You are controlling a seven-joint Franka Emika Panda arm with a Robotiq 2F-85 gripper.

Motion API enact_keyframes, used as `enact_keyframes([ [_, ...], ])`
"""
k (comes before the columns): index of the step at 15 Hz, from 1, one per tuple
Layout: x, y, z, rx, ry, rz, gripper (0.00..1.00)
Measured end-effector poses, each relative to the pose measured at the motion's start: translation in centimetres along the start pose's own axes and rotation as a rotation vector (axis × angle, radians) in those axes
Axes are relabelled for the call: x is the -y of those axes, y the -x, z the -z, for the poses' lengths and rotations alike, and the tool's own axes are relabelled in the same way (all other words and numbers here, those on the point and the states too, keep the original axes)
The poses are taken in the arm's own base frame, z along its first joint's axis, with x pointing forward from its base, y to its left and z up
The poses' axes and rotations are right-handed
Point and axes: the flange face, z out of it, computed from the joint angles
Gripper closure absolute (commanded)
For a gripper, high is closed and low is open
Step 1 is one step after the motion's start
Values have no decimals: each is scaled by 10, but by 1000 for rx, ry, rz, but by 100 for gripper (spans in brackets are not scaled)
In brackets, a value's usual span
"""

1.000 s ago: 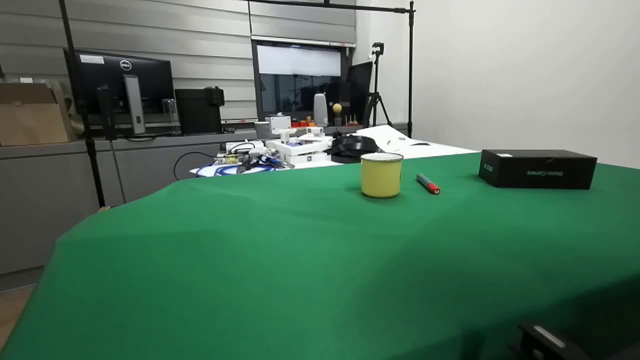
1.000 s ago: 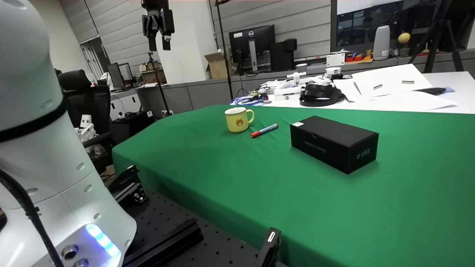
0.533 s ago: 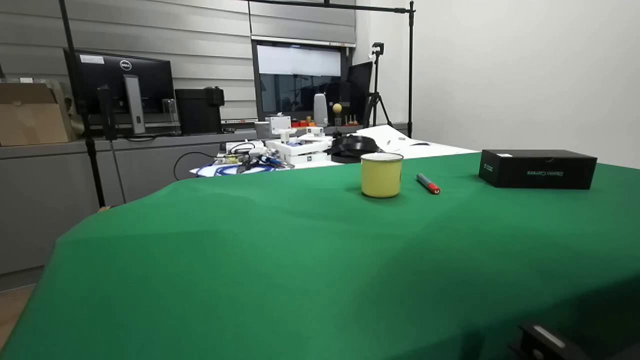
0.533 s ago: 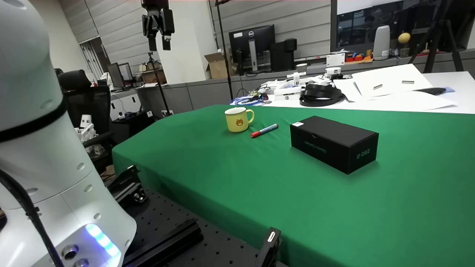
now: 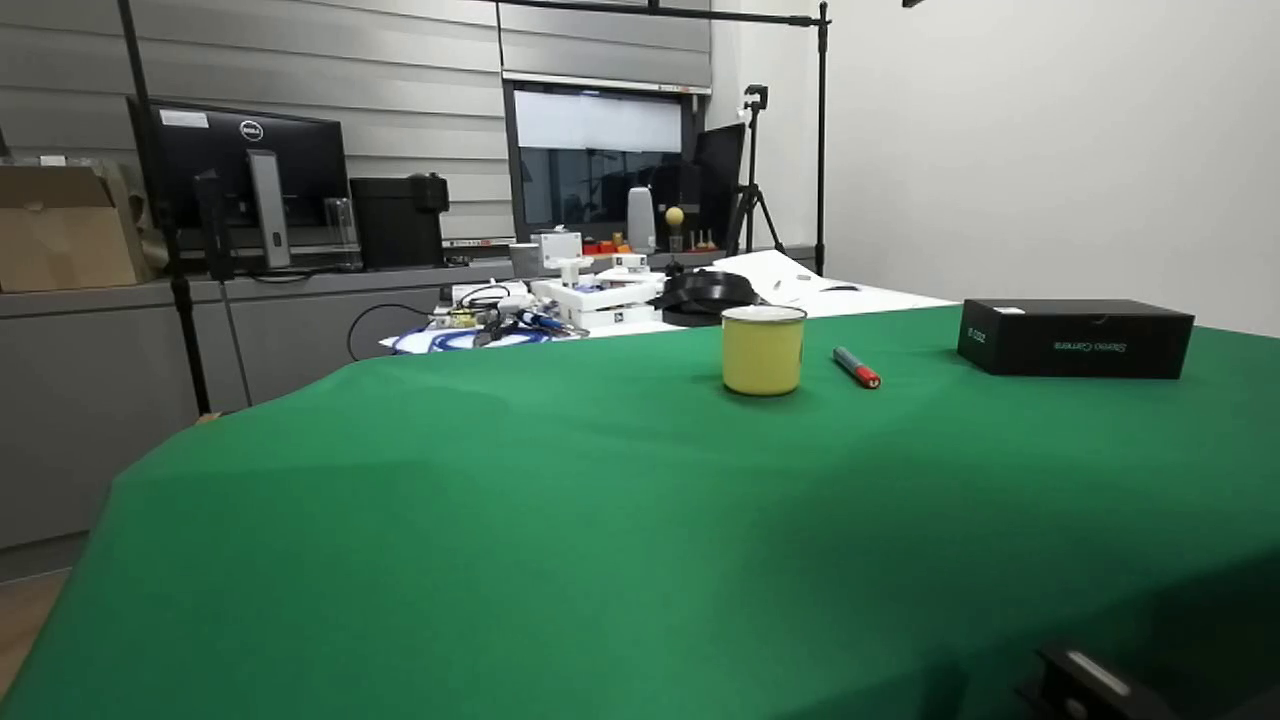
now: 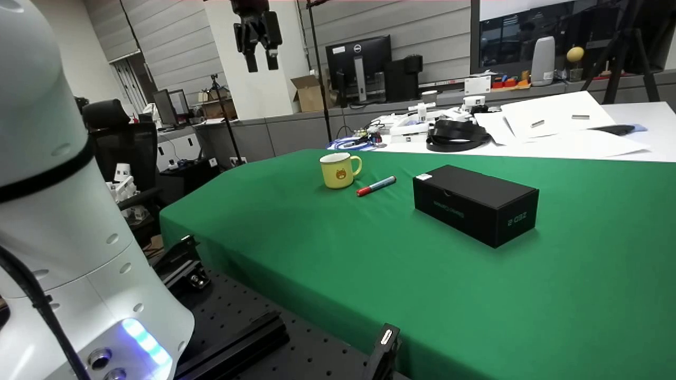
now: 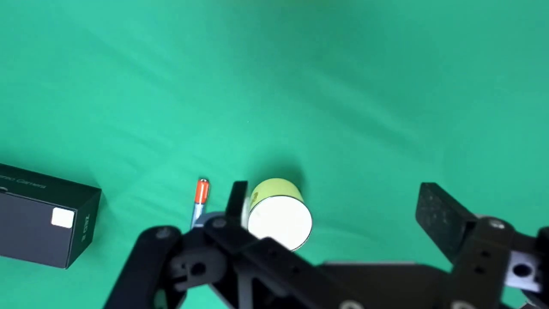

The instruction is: Put the marker inside the mug cup

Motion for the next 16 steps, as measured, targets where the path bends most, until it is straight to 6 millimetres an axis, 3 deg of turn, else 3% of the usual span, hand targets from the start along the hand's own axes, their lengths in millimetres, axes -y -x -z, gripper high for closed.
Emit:
enact_keyframes([
  [9,-88,-97,-47,-38,32,-174,0],
  [13,-113,-141,-61,-102,22,-225,0],
  [16,-121,-168,-69,-122,19,-252,0],
])
